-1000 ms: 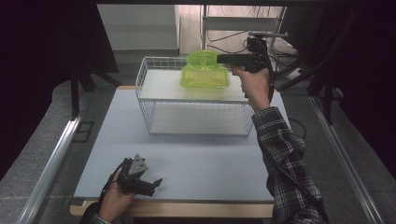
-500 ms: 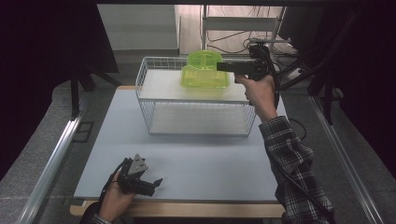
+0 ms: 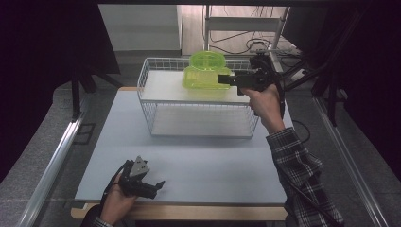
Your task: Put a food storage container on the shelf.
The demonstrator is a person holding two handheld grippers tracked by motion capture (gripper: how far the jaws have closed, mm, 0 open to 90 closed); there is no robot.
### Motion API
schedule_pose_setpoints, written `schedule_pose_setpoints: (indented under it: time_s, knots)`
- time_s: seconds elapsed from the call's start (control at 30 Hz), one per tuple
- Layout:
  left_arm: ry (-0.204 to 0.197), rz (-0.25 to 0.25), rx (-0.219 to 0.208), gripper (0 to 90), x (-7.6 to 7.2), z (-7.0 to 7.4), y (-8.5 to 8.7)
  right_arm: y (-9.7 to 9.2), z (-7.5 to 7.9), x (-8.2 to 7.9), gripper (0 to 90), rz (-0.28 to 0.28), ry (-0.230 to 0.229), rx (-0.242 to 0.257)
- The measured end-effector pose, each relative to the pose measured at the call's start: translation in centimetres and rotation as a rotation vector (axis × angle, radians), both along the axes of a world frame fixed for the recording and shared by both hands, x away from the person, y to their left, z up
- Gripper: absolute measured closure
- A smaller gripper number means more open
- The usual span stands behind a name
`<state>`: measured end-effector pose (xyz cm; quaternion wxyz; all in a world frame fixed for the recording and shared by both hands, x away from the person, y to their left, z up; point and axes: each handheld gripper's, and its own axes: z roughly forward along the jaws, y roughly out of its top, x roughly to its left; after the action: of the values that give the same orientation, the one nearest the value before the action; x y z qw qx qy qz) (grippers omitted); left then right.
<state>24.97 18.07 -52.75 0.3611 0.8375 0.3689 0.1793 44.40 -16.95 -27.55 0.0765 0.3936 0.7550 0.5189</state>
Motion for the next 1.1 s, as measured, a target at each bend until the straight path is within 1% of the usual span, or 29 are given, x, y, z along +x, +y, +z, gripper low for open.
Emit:
schedule_pose_setpoints:
  time_s: [0.1,0.27,0.4,0.5,0.53,0.57,0.6,0.63,0.77,0.97,1.0,1.1]
  knots:
    - [0.0,0.0,-0.001,2.1,0.0,0.0,0.0,0.0,-0.3,-0.6,11.7,0.016,-0.012,-0.009]
    - [-0.002,0.001,-0.001,2.0,0.0,0.0,0.0,-0.2,-0.9,-1.2,9.4,0.027,-0.037,-0.026]
    - [-0.002,0.001,-0.001,2.0,0.0,0.0,0.0,-0.4,-1.4,-1.7,8.4,0.032,-0.042,-0.04]
    - [-0.002,0.001,-0.003,1.9,0.0,0.0,0.0,-0.6,-2.1,-2.0,7.2,0.043,-0.047,-0.054]
    - [-0.002,0.001,-0.003,1.9,0.0,0.0,0.0,-0.6,-2.1,-2.0,7.2,0.043,-0.047,-0.054]
    - [-0.003,0.002,-0.004,1.9,0.0,0.0,0.0,-0.7,-2.5,-2.3,6.5,0.047,-0.056,-0.068]
    - [-0.003,0.002,-0.004,1.9,0.0,0.0,0.0,-0.7,-2.5,-2.3,6.5,0.047,-0.056,-0.068]
    - [-0.003,0.002,-0.002,1.9,0.0,-0.1,0.0,-0.9,-2.8,-2.5,5.9,0.048,-0.065,-0.075]
    - [-0.002,0.001,-0.002,1.8,0.0,-0.1,0.0,-1.1,-3.3,-2.7,5.5,0.052,-0.064,-0.077]
    - [-0.002,0.001,-0.002,1.8,0.0,-0.1,0.0,-1.2,-4.6,-3.4,4.7,0.07,-0.062,-0.08]
    - [-0.002,0.001,-0.002,1.8,0.0,-0.1,0.0,-1.2,-4.6,-3.4,4.7,0.07,-0.062,-0.08]
    - [-0.002,0.001,-0.002,1.8,0.0,-0.1,0.0,-1.2,-5.4,-3.8,4.5,0.078,-0.067,-0.082]
